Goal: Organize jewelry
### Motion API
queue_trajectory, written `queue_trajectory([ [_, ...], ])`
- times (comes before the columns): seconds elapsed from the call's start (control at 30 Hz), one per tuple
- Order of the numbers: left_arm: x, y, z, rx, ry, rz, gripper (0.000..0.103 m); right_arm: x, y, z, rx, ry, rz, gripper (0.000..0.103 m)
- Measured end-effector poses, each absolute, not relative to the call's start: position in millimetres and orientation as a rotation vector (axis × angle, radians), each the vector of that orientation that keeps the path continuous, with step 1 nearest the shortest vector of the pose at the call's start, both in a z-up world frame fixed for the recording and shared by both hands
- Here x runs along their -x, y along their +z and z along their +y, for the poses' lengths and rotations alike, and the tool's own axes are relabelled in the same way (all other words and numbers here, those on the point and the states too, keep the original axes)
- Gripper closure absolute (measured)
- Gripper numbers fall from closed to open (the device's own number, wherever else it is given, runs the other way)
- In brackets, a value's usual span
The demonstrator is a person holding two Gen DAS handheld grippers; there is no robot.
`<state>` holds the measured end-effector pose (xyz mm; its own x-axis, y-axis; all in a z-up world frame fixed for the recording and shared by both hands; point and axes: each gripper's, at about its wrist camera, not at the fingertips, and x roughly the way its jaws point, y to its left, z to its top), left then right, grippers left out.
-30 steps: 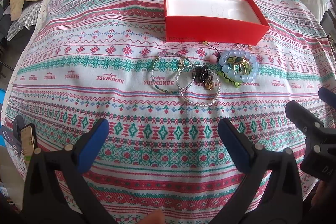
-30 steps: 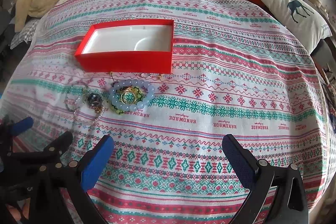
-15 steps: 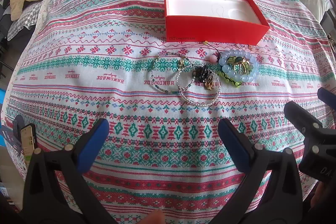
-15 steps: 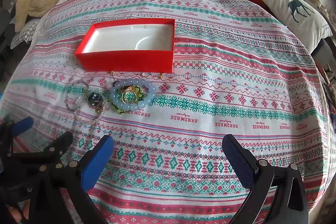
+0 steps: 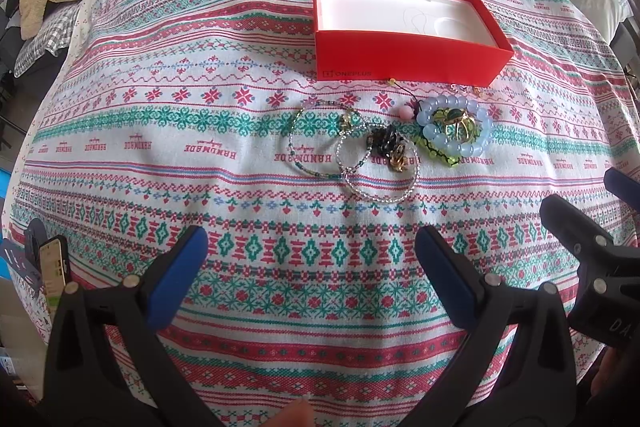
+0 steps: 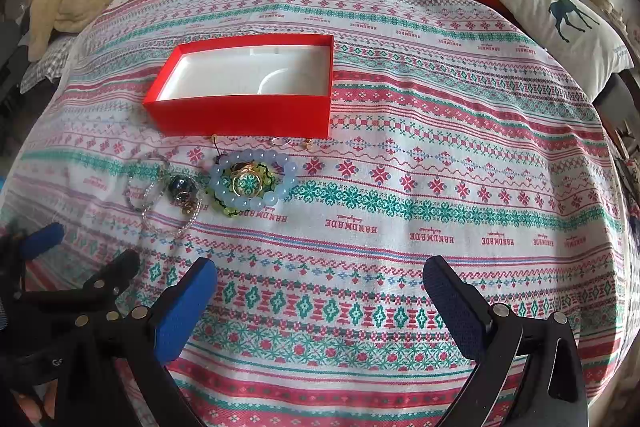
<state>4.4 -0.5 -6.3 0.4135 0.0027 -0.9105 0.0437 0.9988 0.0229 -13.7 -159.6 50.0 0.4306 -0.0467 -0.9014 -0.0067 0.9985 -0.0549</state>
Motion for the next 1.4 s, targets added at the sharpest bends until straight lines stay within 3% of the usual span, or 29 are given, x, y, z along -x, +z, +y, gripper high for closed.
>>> queue_trajectory([
  [1.03, -10.9, 13.3, 4.9, -0.028, -0.117, 1.086, 0.000, 6.9, 56.4, -160.8, 0.038, 0.017, 1.128, 0.000],
  [1.4, -46.2, 22.5, 16.0, -0.041, -0.205, 1.178, 0.000, -38.7, 60.8, -183.9, -0.074, 0.128, 1.201, 0.000],
])
